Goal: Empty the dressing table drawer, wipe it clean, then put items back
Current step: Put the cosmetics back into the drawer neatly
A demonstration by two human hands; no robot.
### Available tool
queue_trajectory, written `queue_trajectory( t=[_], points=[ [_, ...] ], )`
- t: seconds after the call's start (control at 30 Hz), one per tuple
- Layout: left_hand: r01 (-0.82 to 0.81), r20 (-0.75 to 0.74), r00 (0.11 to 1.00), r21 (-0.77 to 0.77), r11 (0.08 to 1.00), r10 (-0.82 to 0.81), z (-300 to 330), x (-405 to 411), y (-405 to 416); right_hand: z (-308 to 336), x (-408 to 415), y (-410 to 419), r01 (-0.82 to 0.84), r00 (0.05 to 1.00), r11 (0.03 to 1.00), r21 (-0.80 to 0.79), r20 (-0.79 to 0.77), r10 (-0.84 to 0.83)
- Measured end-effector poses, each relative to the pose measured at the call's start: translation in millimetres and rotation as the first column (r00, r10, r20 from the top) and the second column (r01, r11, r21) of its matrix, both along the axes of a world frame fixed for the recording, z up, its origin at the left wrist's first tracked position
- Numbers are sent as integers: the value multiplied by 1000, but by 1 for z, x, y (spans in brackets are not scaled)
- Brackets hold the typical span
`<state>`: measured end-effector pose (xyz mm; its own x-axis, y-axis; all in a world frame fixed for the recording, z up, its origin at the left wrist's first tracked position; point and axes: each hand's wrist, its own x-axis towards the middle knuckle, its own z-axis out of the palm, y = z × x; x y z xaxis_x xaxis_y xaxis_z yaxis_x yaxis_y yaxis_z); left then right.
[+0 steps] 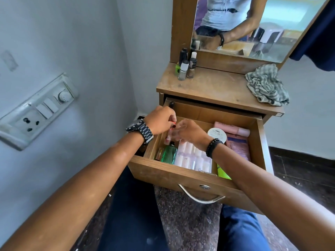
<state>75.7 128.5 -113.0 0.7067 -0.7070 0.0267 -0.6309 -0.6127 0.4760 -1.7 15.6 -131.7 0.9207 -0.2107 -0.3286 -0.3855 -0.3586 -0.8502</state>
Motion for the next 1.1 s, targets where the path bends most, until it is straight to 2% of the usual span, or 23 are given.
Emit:
queue_trajectory(
  t=[0.1,0.2,0.37,0.47,0.6,0.7,0.77,0.83,1.1],
  points=[
    [19,87,996,117,993,-29,-4,-1,-4,-7,12,5,7,999,991,-132,-37,-12],
    [79,240,960,258,963,-143,-6,-3,-5,-14,21,10,46,999,965,-259,4,-46],
    [56,444,864,385,921,-238,-6,-3,1,-17,27,15,52,999,942,-332,11,-52],
    [31,442,865,422,906,-235,-8,-4,4,-17,24,17,26,1000,935,-352,12,-23],
    [56,413,877,420,906,-246,-10,-6,6,-15,21,15,-119,993,873,-473,-59,103],
    [85,334,923,308,948,-191,-11,-1,10,-15,20,8,-71,997,922,-380,-29,65],
    [69,209,973,140,988,-97,-7,2,14,-7,18,0,-12,999,960,-281,27,21],
    [13,148,989,-19,1000,-10,-1,5,17,4,16,-10,39,997,977,-209,72,-24],
    [-65,225,962,-363,930,155,41,17,-8,59,33,-40,119,951,990,-76,295,-92]
  ],
)
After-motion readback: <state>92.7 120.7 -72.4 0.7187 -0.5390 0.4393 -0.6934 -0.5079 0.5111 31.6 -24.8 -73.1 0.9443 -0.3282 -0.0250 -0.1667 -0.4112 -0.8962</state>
